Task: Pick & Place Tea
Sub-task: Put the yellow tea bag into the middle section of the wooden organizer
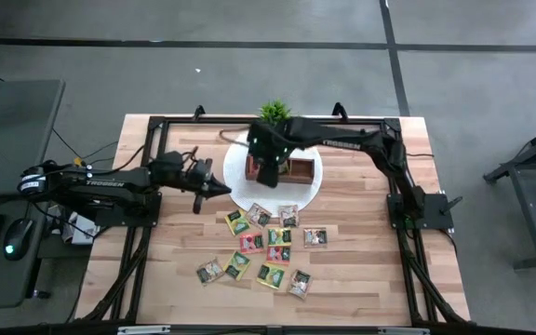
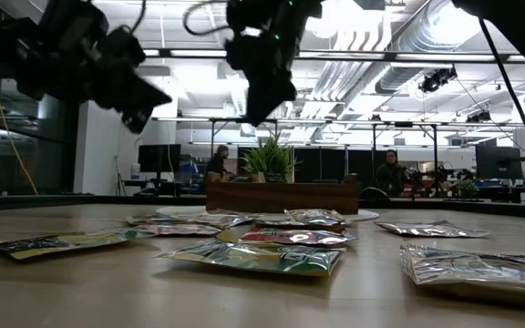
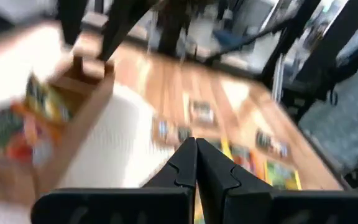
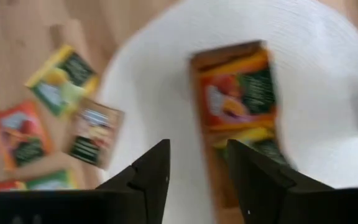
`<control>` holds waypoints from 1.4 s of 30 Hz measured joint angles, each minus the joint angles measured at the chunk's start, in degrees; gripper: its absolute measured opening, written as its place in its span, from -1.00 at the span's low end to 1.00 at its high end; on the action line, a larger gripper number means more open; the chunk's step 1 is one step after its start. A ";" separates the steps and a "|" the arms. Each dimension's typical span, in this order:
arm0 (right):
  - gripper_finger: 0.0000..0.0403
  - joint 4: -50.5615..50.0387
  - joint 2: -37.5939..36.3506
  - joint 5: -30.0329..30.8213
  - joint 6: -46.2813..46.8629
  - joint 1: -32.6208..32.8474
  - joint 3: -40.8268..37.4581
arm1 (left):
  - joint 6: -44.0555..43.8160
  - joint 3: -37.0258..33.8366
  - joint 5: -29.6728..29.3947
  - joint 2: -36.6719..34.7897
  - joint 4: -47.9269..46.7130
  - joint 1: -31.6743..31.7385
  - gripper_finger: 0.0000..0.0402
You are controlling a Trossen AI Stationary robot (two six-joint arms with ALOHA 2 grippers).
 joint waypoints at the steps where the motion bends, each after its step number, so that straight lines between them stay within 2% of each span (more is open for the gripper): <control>1: -0.29 0.34 0.00 0.60 1.23 1.22 0.00 | 0.00 0.00 0.73 -0.01 -2.06 0.00 -1.00; 5: -0.51 0.73 0.00 3.46 7.25 5.88 0.00 | 1.55 0.00 3.67 -0.01 -8.66 -0.02 -1.00; 10: -0.95 2.22 0.00 6.58 15.51 10.80 -0.04 | 4.34 -0.02 4.43 -0.01 -14.98 -0.02 -1.00; 12: -0.95 6.28 -0.02 8.29 20.20 12.65 -1.41 | 5.47 -0.04 4.46 0.00 -17.24 -0.02 -1.00; 16: -0.99 15.88 -0.02 7.15 28.07 15.85 -6.04 | 7.76 -0.07 4.72 0.07 -19.39 -0.02 -1.00; 25: -0.99 40.16 0.02 11.63 42.02 20.86 -21.70 | 13.86 -0.07 4.75 0.07 -23.61 -0.02 -1.00; 30: -1.00 48.76 0.11 14.47 44.95 21.56 -27.78 | 16.23 -0.09 4.47 0.10 -30.12 -0.02 -1.00; 33: -1.00 50.80 0.13 13.05 44.92 21.37 -30.21 | 16.37 -0.09 4.51 0.11 -32.05 -0.02 -0.97; 38: -1.00 52.02 0.11 10.61 42.41 20.64 -31.32 | 13.16 -0.09 2.40 0.11 -31.98 -0.02 -0.82; 42: -1.00 53.64 0.07 11.11 38.64 20.50 -31.19 | 11.83 -0.09 1.23 0.11 -31.84 0.00 -0.64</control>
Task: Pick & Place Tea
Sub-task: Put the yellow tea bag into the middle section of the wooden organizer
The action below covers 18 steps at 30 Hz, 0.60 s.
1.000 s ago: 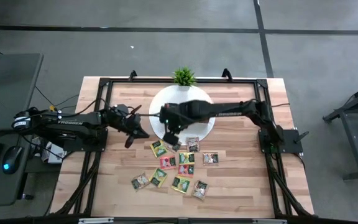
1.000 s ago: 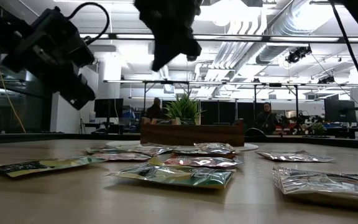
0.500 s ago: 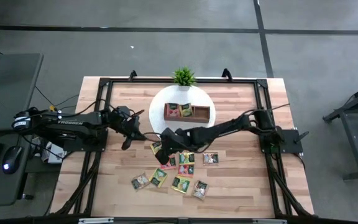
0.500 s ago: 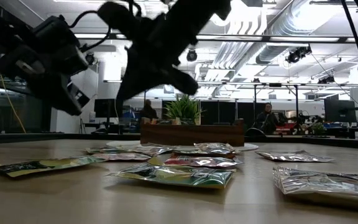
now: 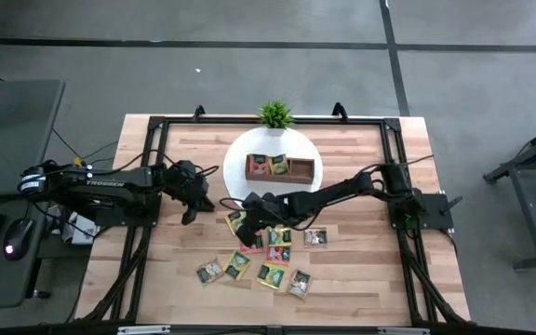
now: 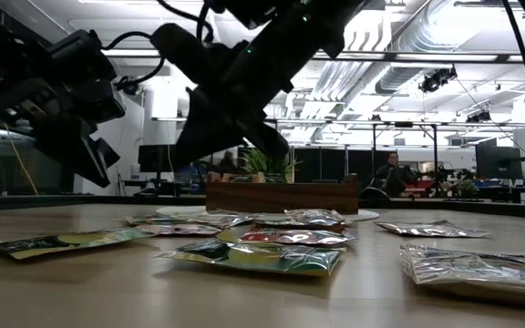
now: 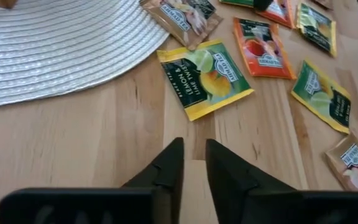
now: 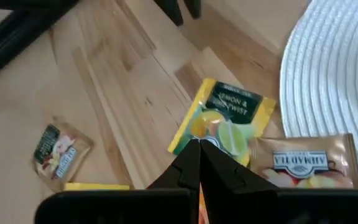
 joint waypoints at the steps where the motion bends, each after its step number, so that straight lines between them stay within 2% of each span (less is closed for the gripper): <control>1: -1.00 -0.31 0.00 -0.01 -0.56 -0.18 -0.01 | 0.00 0.00 -0.25 0.00 0.02 0.00 -0.60; 9: -1.00 -0.81 2.12 1.51 -2.23 -0.22 -0.04 | -1.72 0.00 -0.95 -0.01 1.74 -0.01 -0.33; 13: -1.00 -2.41 2.36 4.14 1.11 -0.22 -0.04 | -2.85 0.00 -0.95 0.00 1.72 -0.02 -0.30; 18: -1.00 -3.48 2.38 4.46 -0.62 0.71 0.27 | -3.23 0.00 -1.28 0.02 2.64 -0.09 -0.30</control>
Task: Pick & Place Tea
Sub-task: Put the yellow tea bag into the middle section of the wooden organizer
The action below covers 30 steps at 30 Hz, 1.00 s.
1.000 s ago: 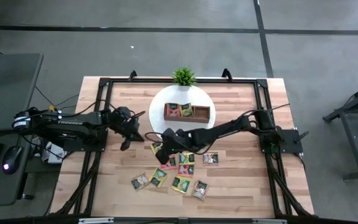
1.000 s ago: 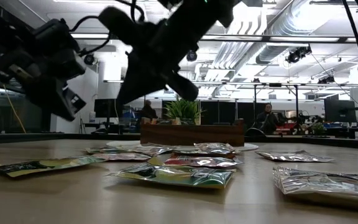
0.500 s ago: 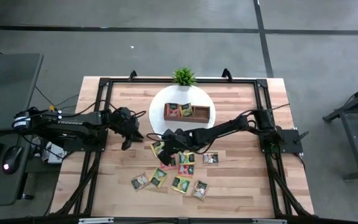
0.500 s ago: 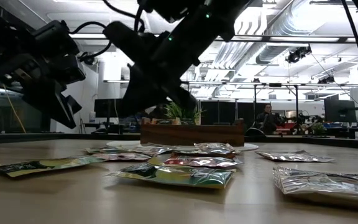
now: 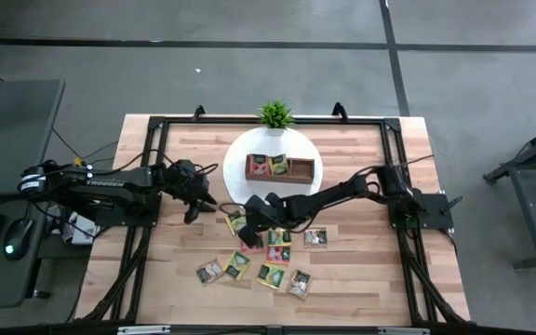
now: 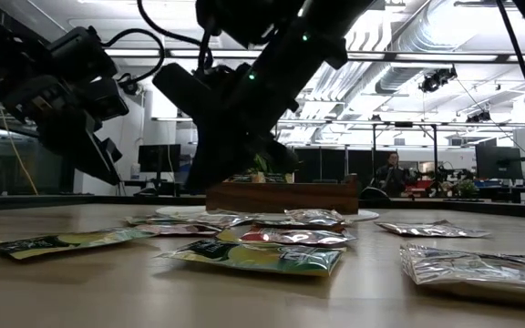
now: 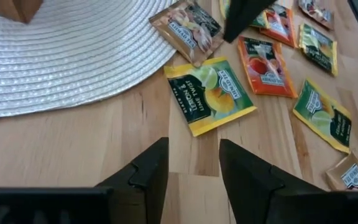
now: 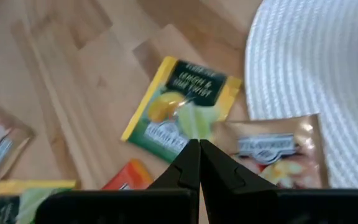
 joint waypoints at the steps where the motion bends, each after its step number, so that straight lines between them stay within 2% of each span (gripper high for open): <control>1: -1.00 -0.45 0.00 -0.02 -0.08 0.24 0.24 | -0.01 0.00 -0.37 0.00 0.00 -0.02 -0.30; 14: -1.00 -2.44 0.01 0.28 -7.40 1.60 1.44 | 0.27 0.00 0.40 0.02 0.58 -0.04 -0.30; 23: -1.00 1.23 2.03 -3.33 -7.57 1.37 1.40 | 0.23 0.00 1.55 0.02 5.85 -0.07 -0.30; 30: -1.00 0.82 2.78 0.04 -4.59 0.72 1.35 | 0.19 0.02 0.58 0.04 3.89 -0.07 -0.30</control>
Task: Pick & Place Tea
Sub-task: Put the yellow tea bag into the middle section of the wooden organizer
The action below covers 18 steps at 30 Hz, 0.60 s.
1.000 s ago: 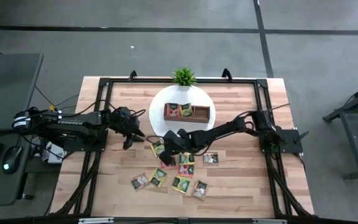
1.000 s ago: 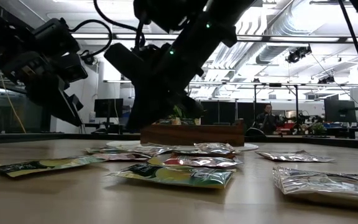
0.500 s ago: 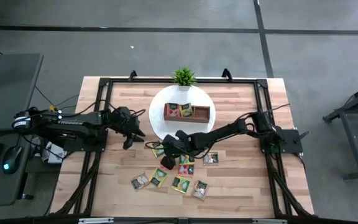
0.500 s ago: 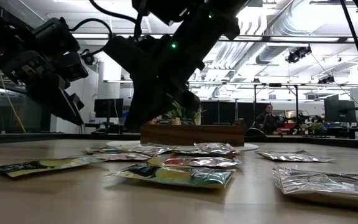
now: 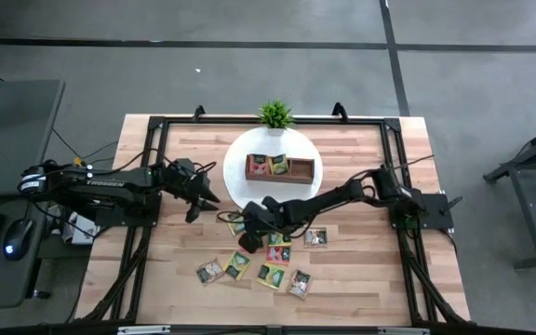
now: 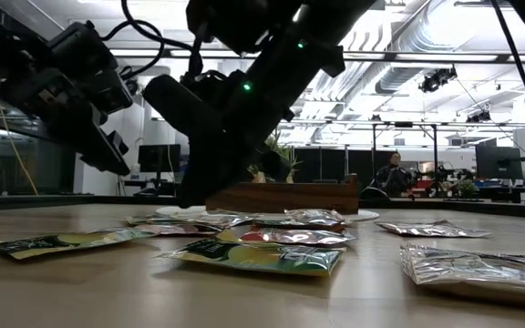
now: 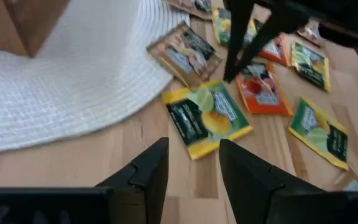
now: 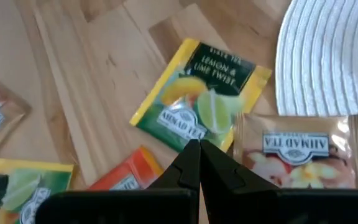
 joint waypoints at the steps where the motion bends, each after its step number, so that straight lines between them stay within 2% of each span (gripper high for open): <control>1: -1.00 -0.14 0.00 -0.04 -0.08 -0.17 0.00 | 0.00 -0.02 0.35 0.00 -0.13 -0.33 -0.30; 5: -1.00 -0.23 -0.02 -0.15 -0.28 -0.58 0.00 | -0.04 0.01 -0.48 0.62 -0.63 -2.79 -0.30; 11: -1.00 -0.31 -0.02 -0.47 -0.07 -0.55 0.00 | -0.44 -0.02 -5.47 3.47 -0.16 -6.43 -0.30; 18: -1.00 -0.20 0.34 -1.37 0.72 -0.57 0.00 | -1.66 0.00 -6.01 8.92 5.66 -8.66 -0.30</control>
